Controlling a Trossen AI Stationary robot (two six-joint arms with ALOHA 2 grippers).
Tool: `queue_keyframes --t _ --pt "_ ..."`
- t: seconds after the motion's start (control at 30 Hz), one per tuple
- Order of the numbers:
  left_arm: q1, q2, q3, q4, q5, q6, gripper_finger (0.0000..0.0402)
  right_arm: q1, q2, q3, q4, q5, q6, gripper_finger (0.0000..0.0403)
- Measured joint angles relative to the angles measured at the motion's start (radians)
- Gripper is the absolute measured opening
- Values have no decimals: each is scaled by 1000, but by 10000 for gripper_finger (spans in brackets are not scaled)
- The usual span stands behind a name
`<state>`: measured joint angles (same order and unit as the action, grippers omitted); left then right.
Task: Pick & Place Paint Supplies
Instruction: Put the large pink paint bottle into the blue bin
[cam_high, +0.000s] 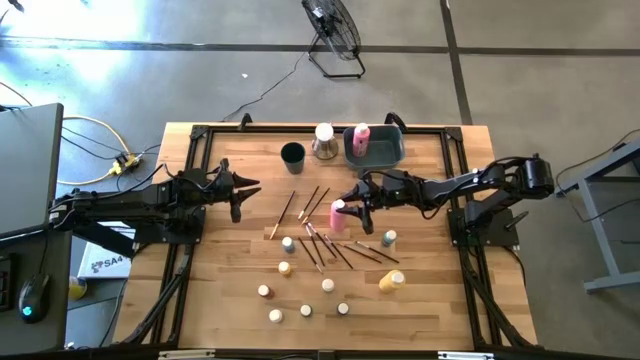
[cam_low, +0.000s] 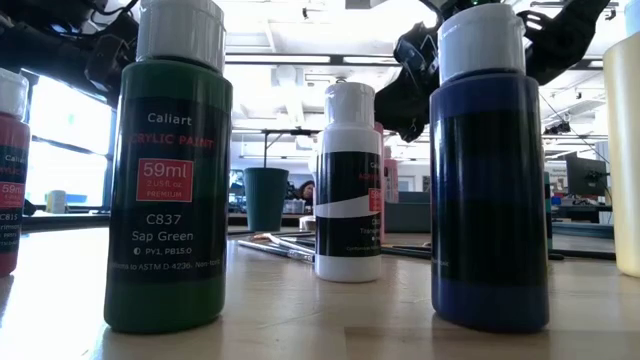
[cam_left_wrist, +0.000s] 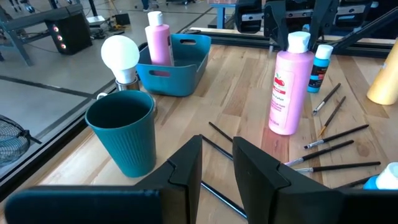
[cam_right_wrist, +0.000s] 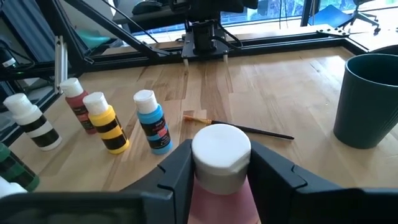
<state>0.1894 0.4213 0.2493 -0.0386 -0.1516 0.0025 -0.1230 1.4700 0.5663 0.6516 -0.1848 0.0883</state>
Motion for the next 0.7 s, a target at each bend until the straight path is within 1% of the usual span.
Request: queue_keyframes --t 0.2,0.33,0.5,0.7 --pt "0 0 0 -19 0 0 86 -4 -60 0 -8 0 -2 121" --pt "0 0 0 -18 1 -7 86 -4 -126 0 -81 13 -7 123" --pt "0 0 0 -17 7 -8 86 -5 -254 0 -212 101 -52 118" --pt "0 0 0 -17 7 -10 86 -58 -406 0 -329 104 -63 120"
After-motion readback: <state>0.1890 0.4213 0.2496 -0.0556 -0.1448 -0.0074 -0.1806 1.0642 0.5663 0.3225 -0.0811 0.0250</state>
